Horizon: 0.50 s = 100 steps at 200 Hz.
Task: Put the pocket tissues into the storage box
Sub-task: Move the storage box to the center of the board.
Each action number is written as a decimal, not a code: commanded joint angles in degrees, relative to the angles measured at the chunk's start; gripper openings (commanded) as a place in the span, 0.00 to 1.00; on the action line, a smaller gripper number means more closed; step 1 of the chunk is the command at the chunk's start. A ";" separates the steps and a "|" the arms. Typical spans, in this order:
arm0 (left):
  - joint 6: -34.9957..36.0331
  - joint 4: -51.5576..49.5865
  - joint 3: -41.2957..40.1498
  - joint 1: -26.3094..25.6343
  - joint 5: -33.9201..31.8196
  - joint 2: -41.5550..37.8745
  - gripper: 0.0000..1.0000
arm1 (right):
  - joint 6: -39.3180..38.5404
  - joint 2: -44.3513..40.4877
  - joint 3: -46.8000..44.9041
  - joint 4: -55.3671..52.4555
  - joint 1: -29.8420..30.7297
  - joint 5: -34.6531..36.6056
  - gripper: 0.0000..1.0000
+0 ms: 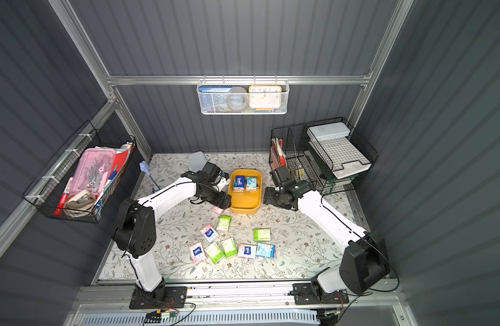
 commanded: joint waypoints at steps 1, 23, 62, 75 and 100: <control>2.86 0.42 -2.90 -0.12 2.13 0.55 0.92 | 0.72 0.86 1.47 -1.67 0.32 0.32 0.71; 3.69 0.27 -4.37 -0.12 2.61 -0.93 0.93 | 0.74 1.21 1.55 -1.62 0.44 0.03 0.70; 2.53 1.15 -8.15 -0.06 -2.45 -2.51 0.94 | 0.85 1.95 1.55 -0.73 0.78 -0.60 0.71; 2.32 1.24 -7.29 -0.03 -3.41 -1.25 0.94 | 0.84 2.28 1.76 -0.56 0.85 -0.85 0.71; 2.14 2.64 -4.10 -0.04 -4.03 1.97 0.94 | 0.89 2.44 2.03 -0.66 1.17 -1.01 0.71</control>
